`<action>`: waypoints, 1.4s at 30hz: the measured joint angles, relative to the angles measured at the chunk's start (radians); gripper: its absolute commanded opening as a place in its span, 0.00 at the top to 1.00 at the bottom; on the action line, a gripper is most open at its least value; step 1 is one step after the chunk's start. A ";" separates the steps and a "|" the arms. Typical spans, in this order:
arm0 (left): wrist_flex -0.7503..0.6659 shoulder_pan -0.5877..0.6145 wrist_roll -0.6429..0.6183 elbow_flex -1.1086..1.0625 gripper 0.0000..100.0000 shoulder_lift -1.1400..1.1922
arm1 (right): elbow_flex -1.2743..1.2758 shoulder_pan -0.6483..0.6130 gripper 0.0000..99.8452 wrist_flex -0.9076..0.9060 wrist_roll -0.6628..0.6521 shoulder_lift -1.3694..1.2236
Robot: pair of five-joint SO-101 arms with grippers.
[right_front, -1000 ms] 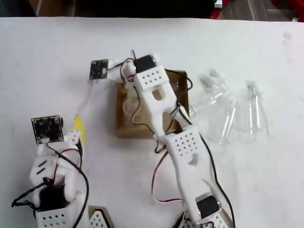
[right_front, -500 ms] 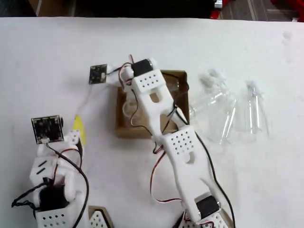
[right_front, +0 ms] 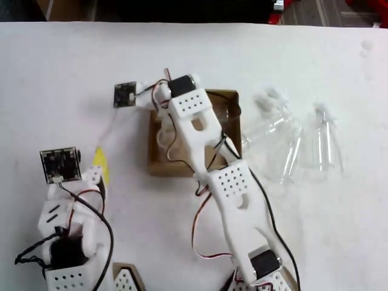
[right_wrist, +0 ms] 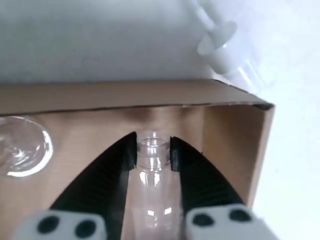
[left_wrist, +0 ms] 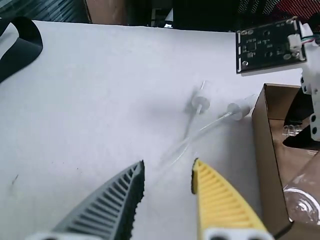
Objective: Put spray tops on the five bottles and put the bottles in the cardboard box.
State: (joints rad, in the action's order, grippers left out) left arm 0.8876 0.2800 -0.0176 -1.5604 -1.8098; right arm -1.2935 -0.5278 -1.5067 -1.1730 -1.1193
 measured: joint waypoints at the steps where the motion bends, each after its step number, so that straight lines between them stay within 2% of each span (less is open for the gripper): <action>1: 0.000 0.000 0.000 0.000 0.84 0.000 | -0.015 0.000 0.98 0.000 0.002 0.000; 5: 0.000 0.000 0.000 0.000 0.84 0.000 | -0.114 0.000 0.98 -0.023 0.058 0.020; 10: 0.000 0.000 0.000 0.000 0.84 0.000 | -0.292 0.000 0.98 -0.092 0.221 0.107; 20: -0.003 0.000 0.000 -0.011 0.84 0.000 | -0.331 0.014 0.98 -0.170 0.736 0.361; 33: -0.021 0.000 0.000 -0.026 0.84 0.000 | -0.333 0.060 0.98 -0.199 1.060 0.767; 42: -0.021 0.000 0.000 -0.026 0.84 0.000 | -0.298 0.060 0.98 -0.201 1.092 0.982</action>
State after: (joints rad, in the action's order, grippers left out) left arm 0.8661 0.2800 -0.0176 -1.5865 -1.8098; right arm -1.5911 -0.4680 -1.7077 -0.0806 -0.1373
